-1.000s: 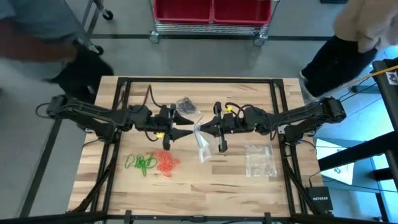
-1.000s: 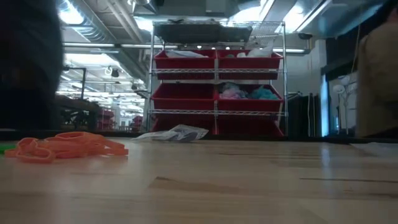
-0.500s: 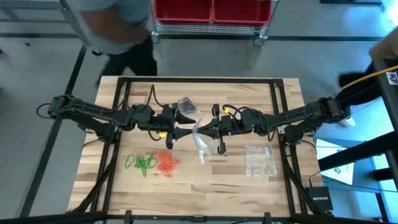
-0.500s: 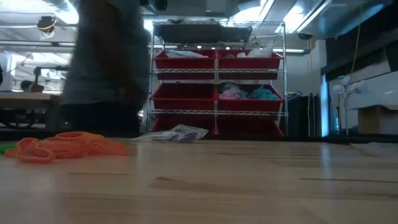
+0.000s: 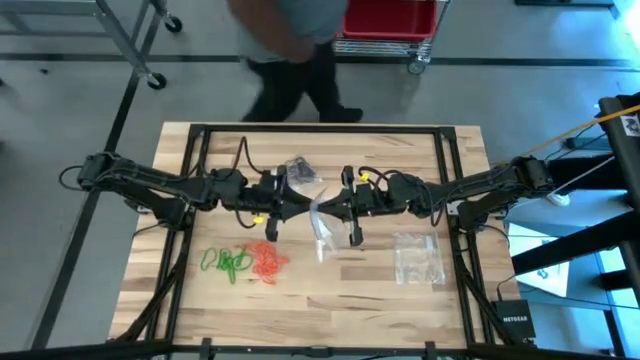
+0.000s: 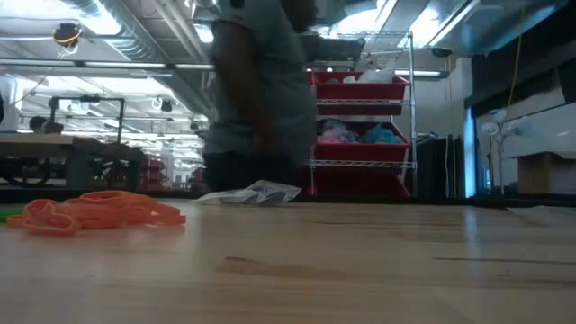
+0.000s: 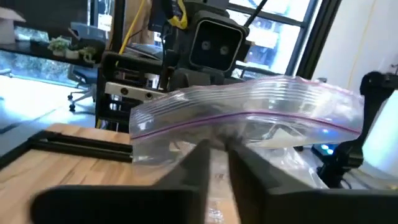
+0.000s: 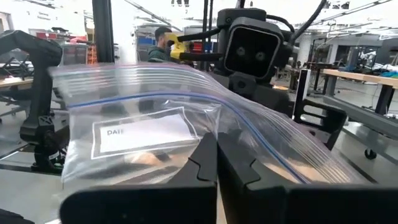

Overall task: Sort rubber bands
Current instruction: Open the transparent zip bag

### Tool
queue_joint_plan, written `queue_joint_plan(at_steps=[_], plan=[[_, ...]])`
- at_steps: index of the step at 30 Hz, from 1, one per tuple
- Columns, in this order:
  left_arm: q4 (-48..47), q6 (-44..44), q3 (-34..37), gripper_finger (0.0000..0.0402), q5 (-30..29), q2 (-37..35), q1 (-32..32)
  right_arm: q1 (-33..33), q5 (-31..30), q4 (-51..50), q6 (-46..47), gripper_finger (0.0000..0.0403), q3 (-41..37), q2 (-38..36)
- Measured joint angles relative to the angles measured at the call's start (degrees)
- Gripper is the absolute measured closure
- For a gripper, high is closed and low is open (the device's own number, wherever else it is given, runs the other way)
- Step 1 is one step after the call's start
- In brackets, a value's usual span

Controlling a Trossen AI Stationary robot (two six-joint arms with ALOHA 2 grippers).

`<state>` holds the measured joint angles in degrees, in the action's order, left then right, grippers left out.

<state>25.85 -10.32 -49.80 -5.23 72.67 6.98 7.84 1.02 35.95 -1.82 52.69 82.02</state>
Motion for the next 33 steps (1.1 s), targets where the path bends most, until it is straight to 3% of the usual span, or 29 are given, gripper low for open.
queue_joint_plan(at_steps=[2, 5, 17, 23, 27, 33], plan=[[0.0, 0.9, 0.0, 0.0391, 0.0, 0.0, 0.0, 0.0, 0.0, -0.1, 0.0, 0.0403, 0.0, 0.0], [-1.4, 1.8, 0.0, 0.0399, -0.7, -0.3, 0.2, 0.0, -0.1, -0.4, 0.0, 0.0403, 0.0, 0.0], [-20.0, 1.8, 0.0, 0.0401, -6.2, -7.6, 1.9, 0.0, -0.5, -8.8, 0.0, 0.0403, 0.0, -3.4], [-23.1, -2.2, 0.0, 0.0397, -6.3, -8.3, 1.8, 0.0, -1.5, -16.9, 1.5, 0.0403, 0.0, -3.5], [-24.0, -6.3, 0.0, 0.0373, -6.3, -7.3, 1.0, 0.1, -6.1, -28.0, 1.6, 0.0403, 0.0, -3.0], [-23.7, -13.4, 0.0, 0.0296, -6.4, -3.7, -0.9, 0.0, -14.1, -35.9, -0.2, 0.0403, 0.0, -0.1]])
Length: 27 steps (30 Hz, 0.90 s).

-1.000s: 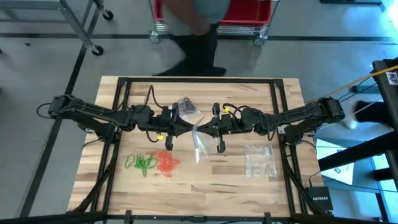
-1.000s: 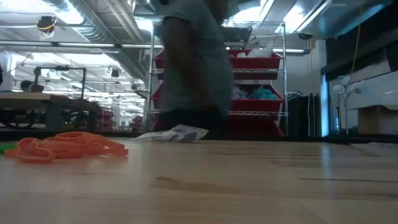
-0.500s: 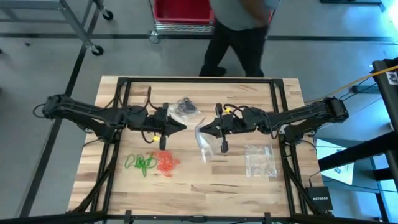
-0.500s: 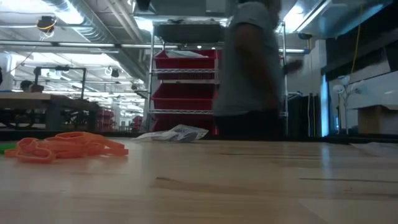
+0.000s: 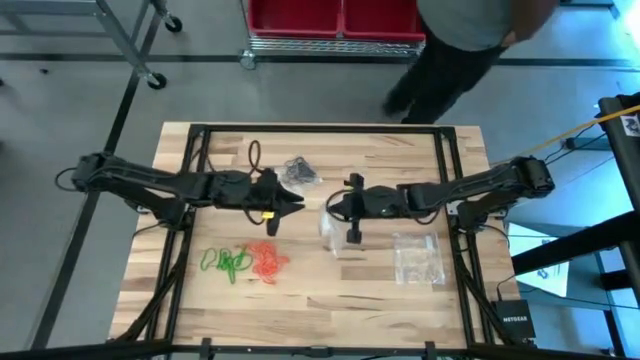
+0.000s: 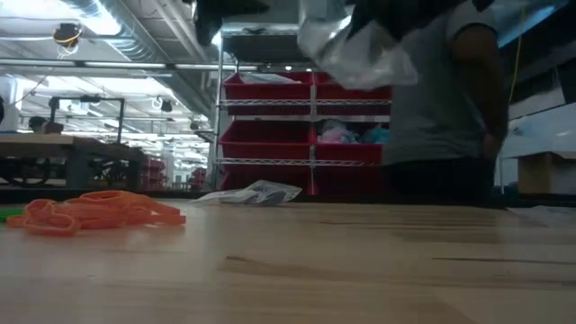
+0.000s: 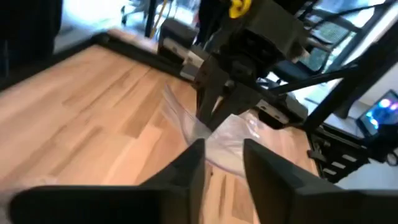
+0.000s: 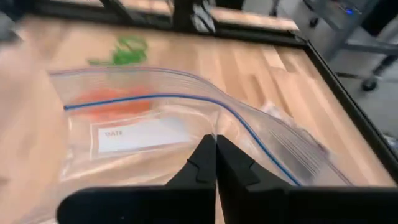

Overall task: Sort rubber bands
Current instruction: Open the transparent zip bag

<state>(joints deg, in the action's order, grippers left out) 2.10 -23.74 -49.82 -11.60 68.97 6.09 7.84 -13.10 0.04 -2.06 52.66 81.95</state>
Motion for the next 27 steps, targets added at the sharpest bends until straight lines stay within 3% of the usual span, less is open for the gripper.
queue_joint_plan(at_steps=[5, 9, 18, 27], plan=[[1.3, -3.9, 0.0, 0.0240, 0.0, 4.4, -2.2, 0.0, -4.4, 0.2, -3.0, 0.0403, 0.0, 4.2], [2.0, -6.4, 0.0, 0.0219, 0.0, 8.0, -3.7, 0.0, -8.0, 0.4, -3.2, 0.0403, 0.0, 6.8], [8.2, -7.2, 0.0, 0.0217, 2.7, 17.5, -4.7, 0.0, -8.3, 3.4, -2.8, 0.0403, 0.0, 10.0], [6.0, -3.9, 0.0, 0.0218, 0.1, 19.9, -6.0, 0.0, -8.0, 3.5, -2.6, 0.0403, 0.0, 10.0]])
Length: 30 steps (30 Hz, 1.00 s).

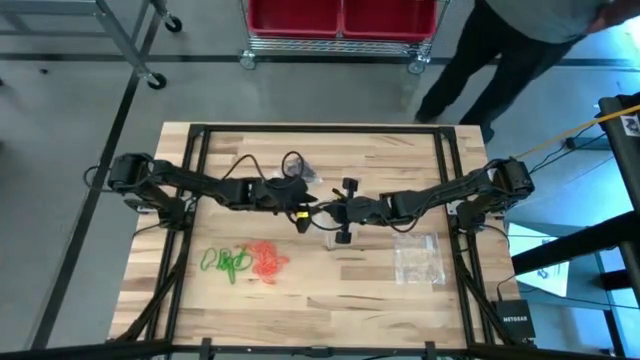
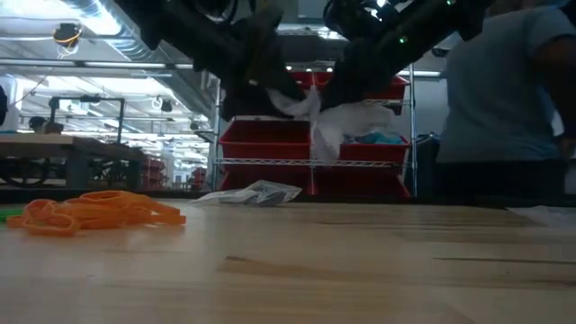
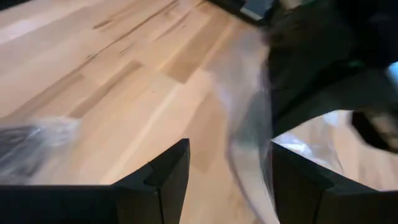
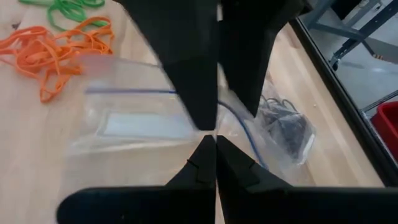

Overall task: Sort rubber bands
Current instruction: Open the transparent zip bag

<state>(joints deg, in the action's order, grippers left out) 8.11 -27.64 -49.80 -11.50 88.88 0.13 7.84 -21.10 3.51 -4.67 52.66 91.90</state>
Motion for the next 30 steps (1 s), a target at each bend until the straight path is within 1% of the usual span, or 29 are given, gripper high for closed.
queue_joint_plan(at_steps=[3, 7, 9, 11, 14, 16, 18, 19, 23, 26, 28, 30], plan=[[-1.6, 0.2, 0.0, 0.0218, -2.4, -0.1, -0.7, 0.0, 0.3, 0.1, 0.0, 0.0403, 0.0, 0.0], [-2.2, 1.0, 0.0, 0.0219, -3.0, -0.4, -1.5, 0.0, 0.4, 0.1, 0.1, 0.0403, 0.0, 0.0], [-2.0, 1.2, 0.0, 0.0225, -1.9, -0.4, -1.8, 0.0, 0.7, 0.0, 0.0, 0.0403, 0.0, 0.0], [-0.7, 2.0, 0.0, 0.0237, 0.9, -0.5, -2.1, 0.0, 0.8, 0.0, -0.1, 0.0403, 0.0, 0.0], [0.4, 3.1, 0.0, 0.0274, 4.5, -0.6, -2.1, 0.0, 1.1, 0.1, -0.1, 0.0403, 0.0, 0.0], [-0.3, 4.2, 0.0, 0.0316, 5.9, -0.6, -2.1, 0.0, 1.1, 0.1, -0.1, 0.0403, 0.0, 0.0], [-0.2, 5.7, 0.0, 0.0368, 7.3, -0.6, -2.1, 0.0, 1.2, 0.3, 0.0, 0.0403, 0.0, 0.0], [0.0, 6.1, 0.0, 0.0384, 7.8, -0.6, -2.1, 0.0, 1.4, 0.2, 0.3, 0.0403, 0.0, 0.0], [0.4, 6.3, 0.0, 0.0399, 9.4, -0.6, -2.1, 0.1, 1.5, 0.7, 4.5, 0.0400, 0.0, 0.0], [0.3, 6.5, 0.0, 0.0401, 9.8, -0.6, -2.0, 0.1, 0.9, 0.9, 7.7, 0.0383, 0.0, -0.2], [0.4, 6.5, 0.0, 0.0401, 9.8, -0.7, -2.0, 0.1, -0.4, 0.4, 7.6, 0.0361, 0.5, -0.7], [0.3, 6.5, 0.0, 0.0401, 9.9, -1.4, -1.9, 0.8, -0.9, -2.3, 7.5, 0.0333, 1.9, -2.0]])
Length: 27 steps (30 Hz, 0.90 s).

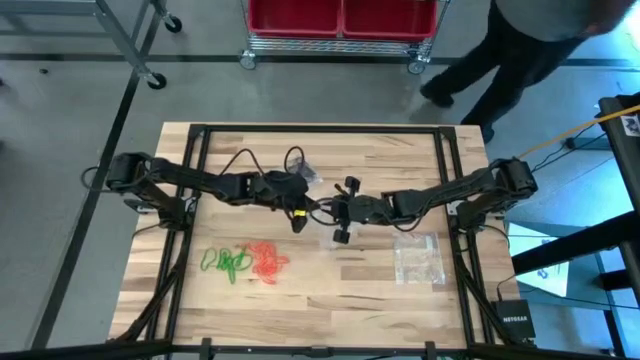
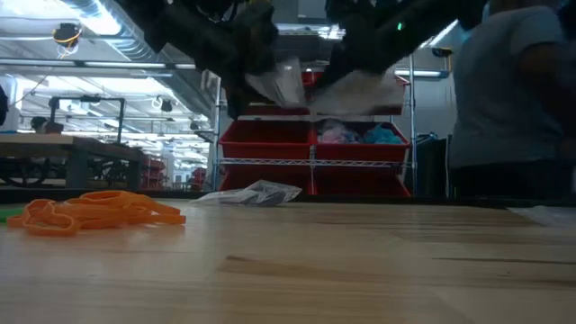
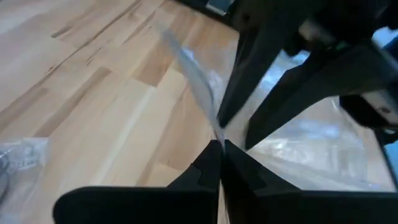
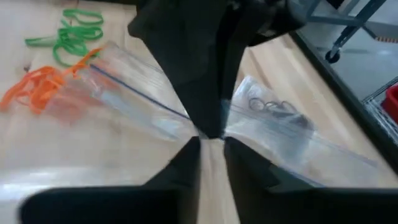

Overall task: Sort rubber bands
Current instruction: Open the transparent zip bag

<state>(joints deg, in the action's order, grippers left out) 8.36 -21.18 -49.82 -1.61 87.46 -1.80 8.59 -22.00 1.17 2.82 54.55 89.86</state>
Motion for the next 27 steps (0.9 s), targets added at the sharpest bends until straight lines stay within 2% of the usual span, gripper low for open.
queue_joint_plan(at_steps=[6, 11, 17, 27], plan=[[-0.1, 2.0, 0.0, 0.0401, 0.2, -5.3, 0.1, 0.1, -0.5, -14.8, 1.5, 0.0256, 6.8, -5.8], [0.3, 2.9, 0.0, 0.0401, 0.1, -8.0, -0.1, 0.0, 0.3, -18.0, 0.4, 0.0219, 9.6, -6.9], [-1.3, 3.0, 0.0, 0.0401, 0.0, -8.1, -0.1, 0.1, 5.0, -15.6, -2.7, 0.0212, 9.5, -4.8], [-1.3, 4.6, 0.0, 0.0402, -0.3, -8.8, -0.2, 0.0, 3.1, -15.2, -3.1, 0.0212, 9.4, -3.4]])
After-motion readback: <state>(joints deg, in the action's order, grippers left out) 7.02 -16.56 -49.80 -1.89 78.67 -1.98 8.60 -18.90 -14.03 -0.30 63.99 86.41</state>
